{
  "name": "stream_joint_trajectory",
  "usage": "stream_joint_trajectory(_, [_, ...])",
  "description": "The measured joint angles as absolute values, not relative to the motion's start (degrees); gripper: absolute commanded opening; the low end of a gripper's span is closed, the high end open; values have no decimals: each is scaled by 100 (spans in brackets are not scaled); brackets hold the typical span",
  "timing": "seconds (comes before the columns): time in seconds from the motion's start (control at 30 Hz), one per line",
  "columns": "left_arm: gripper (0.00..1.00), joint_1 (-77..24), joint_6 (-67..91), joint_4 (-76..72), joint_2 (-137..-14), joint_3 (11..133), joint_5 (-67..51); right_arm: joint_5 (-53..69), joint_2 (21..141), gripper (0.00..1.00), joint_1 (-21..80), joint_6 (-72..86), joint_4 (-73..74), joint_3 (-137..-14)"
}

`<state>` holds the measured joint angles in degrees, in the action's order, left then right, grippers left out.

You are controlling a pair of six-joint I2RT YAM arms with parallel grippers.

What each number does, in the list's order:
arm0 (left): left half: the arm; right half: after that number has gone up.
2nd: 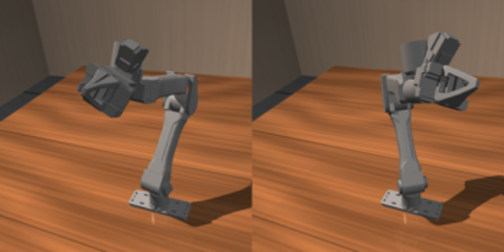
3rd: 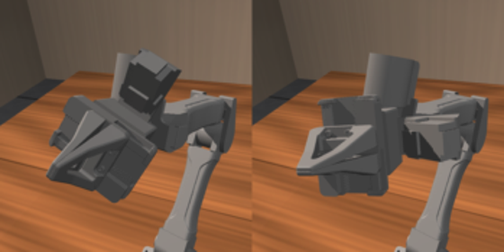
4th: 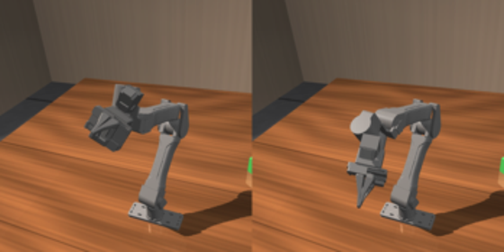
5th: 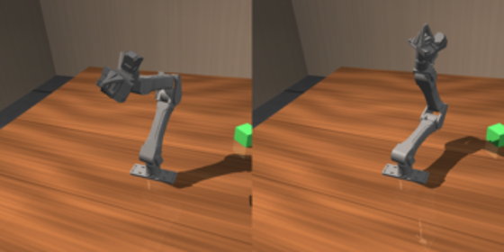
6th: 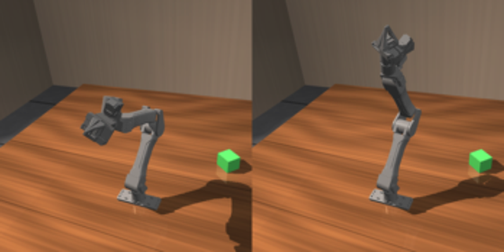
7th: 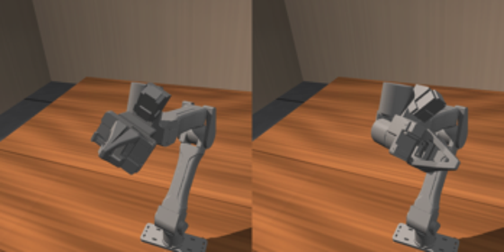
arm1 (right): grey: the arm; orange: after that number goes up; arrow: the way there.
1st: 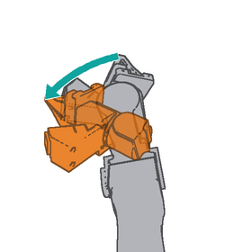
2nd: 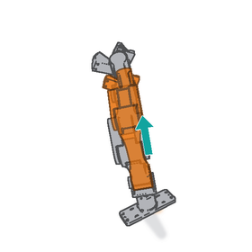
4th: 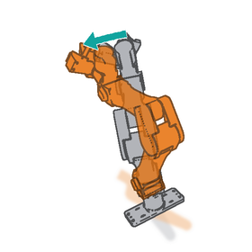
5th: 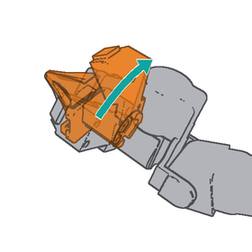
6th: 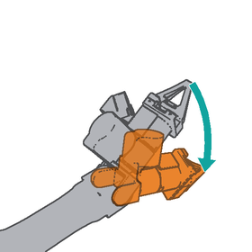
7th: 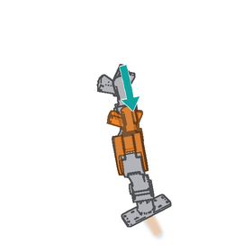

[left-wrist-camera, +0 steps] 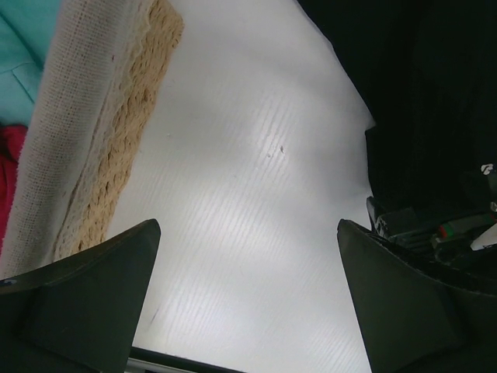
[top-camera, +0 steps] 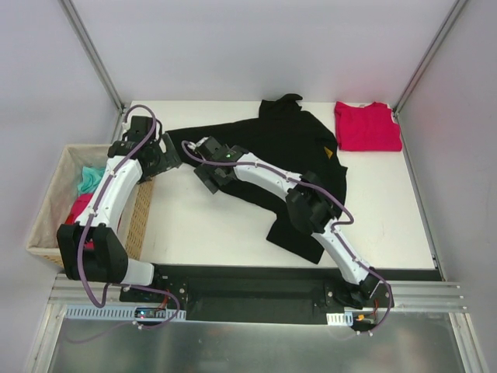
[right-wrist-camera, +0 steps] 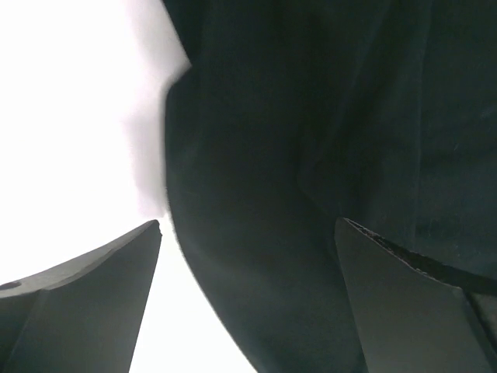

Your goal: Fold and stack the t-shirts

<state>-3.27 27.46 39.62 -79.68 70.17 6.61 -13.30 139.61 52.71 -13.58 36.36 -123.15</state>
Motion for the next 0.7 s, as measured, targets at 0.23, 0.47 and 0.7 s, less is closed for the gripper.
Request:
stream_joint_trajectory(0.23, [99,-327,2755,3913,-7491,6770,913,-1424,14127,99,5430,-1411,3426,-13174])
stream_joint_trajectory(0.47, [99,-327,2755,3802,-7150,6722,1103,-1531,14160,94,5524,-1507,3308,-13270])
stream_joint_trajectory(0.7, [99,-327,2753,3791,-7148,6659,1103,-1737,14468,73,5524,-1559,3074,-13351])
